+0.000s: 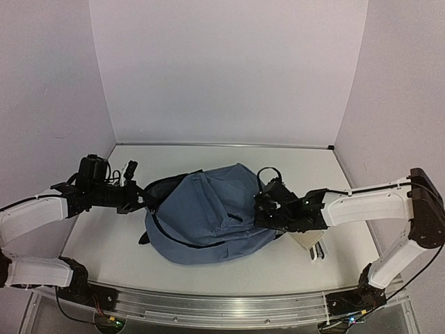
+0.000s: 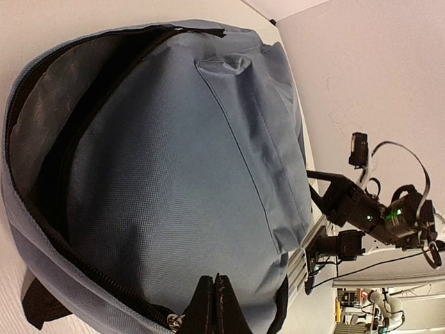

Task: Pack the student bag
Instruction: Zip the student bag at the center of the board.

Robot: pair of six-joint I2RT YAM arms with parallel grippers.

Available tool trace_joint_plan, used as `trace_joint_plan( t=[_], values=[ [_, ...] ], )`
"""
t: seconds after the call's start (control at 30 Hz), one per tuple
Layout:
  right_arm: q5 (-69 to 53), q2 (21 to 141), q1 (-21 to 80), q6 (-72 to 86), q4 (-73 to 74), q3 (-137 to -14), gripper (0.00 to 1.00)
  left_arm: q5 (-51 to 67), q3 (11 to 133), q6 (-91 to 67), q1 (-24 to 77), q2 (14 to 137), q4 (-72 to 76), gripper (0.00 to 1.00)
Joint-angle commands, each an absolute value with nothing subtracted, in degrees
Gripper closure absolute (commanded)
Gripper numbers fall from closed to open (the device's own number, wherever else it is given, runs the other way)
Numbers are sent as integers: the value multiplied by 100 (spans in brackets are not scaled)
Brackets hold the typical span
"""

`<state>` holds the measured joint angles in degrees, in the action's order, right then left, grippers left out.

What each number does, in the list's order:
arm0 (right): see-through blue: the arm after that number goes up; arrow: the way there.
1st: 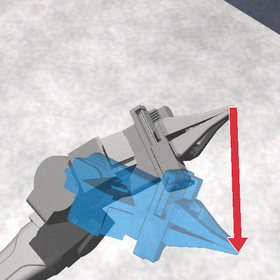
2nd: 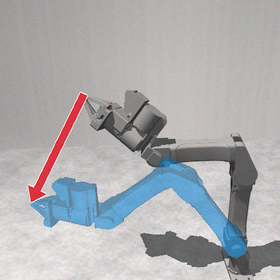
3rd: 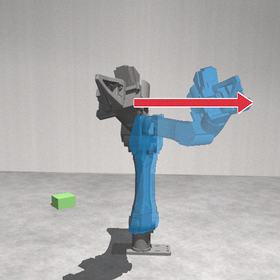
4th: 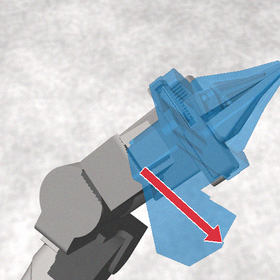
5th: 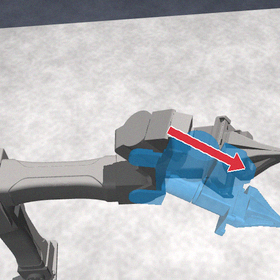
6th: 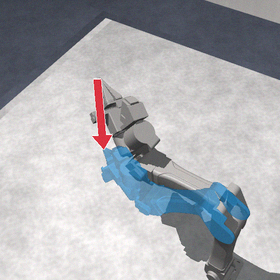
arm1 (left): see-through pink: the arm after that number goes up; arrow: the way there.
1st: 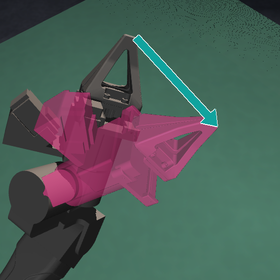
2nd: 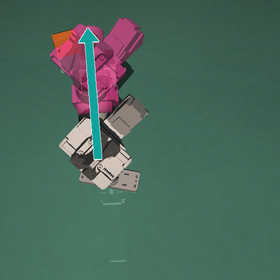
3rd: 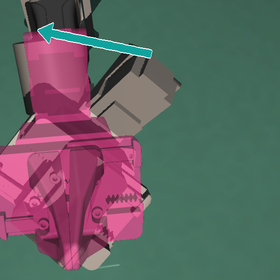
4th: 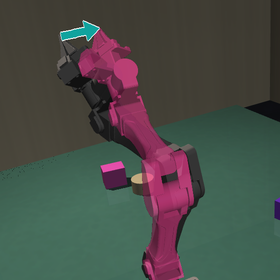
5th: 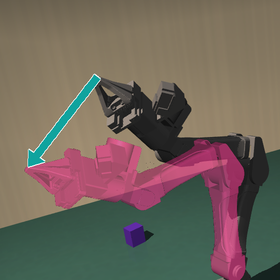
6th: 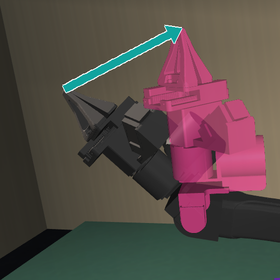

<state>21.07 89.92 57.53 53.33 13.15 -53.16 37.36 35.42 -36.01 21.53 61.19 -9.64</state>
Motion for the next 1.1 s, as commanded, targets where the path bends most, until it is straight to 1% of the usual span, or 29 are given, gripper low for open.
trace_joint_plan(
  t=[0.0,0.17,0.3,0.33,0.37,0.43,0.47,0.5,0.6,0.67,0.83,0.97,1.0,1.03,1.07],
  values=[
    [2549,9481,5095,4365,726,-5903,100,3703,3468,-3739,2310,5700,-1155,100],
    [2225,10065,4289,3426,157,-6557,100,3312,3394,-4081,2719,5392,-1111,100],
    [1971,10582,3870,2911,55,-7234,100,2979,3434,-4257,3191,5591,-745,100],
    [1972,10654,3846,2760,66,-7418,98,2932,3469,-4281,3298,5733,-633,100],
    [1984,10704,3832,2637,103,-7563,94,2870,3533,-4301,3422,5929,-513,100],
    [1972,10661,3835,2493,208,-7725,65,2780,3688,-4325,3628,6280,-308,100],
    [1962,10578,3835,2460,249,-7725,47,2743,3780,-4338,3749,6478,-151,100],
    [1875,10475,3836,2395,262,-7678,38,2720,3867,-4351,3875,6665,26,100],
    [1603,9987,3919,2190,265,-7328,22,2648,4131,-4382,4177,7092,477,100],
    [1450,9597,4036,2113,272,-7073,17,2599,4396,-4371,4399,7343,620,100],
    [1166,8736,4376,2302,281,-6348,13,2475,5069,-4252,5043,7893,670,100],
    [1009,8154,4702,2455,290,-5895,8,2431,5651,-4024,5470,8423,257,100],
    [966,8049,4785,2530,291,-5811,7,2418,5735,-3983,5509,8500,155,99],
    [912,7961,4856,2607,293,-5732,6,2409,5791,-3956,5528,8550,78,95],
    [848,7880,4928,2669,291,-5663,5,2401,5826,-3941,5539,8582,36,89]
  ],
)
